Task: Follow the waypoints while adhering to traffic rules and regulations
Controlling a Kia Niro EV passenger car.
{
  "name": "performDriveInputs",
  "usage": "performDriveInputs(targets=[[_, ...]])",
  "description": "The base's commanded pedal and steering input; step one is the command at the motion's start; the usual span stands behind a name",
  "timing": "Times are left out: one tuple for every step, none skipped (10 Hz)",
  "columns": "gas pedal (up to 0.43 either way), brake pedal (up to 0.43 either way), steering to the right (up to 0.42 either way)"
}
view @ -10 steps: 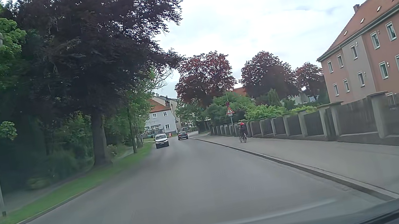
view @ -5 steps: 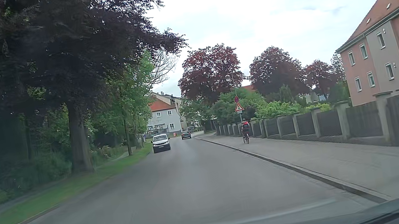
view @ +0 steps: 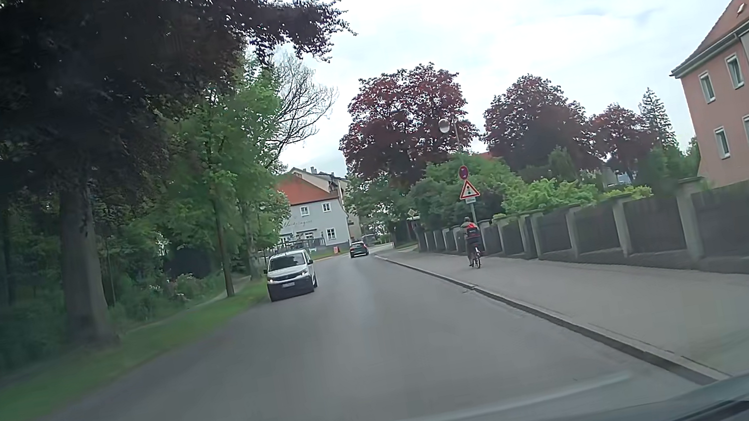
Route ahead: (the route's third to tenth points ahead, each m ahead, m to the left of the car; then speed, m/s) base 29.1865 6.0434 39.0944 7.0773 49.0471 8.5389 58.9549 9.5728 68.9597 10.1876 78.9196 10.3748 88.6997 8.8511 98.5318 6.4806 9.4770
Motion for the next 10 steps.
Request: performDriveInputs(targets=[[0.22,0.0,-0.021],[0.22,0.0,-0.022],[0.197,0.0,-0.022],[0.169,0.0,-0.023],[0.169,0.0,-0.024],[0.169,0.0,-0.027],[0.177,0.0,-0.028],[0.209,0.0,-0.028],[0.228,0.0,-0.028],[0.24,0.0,-0.029]])
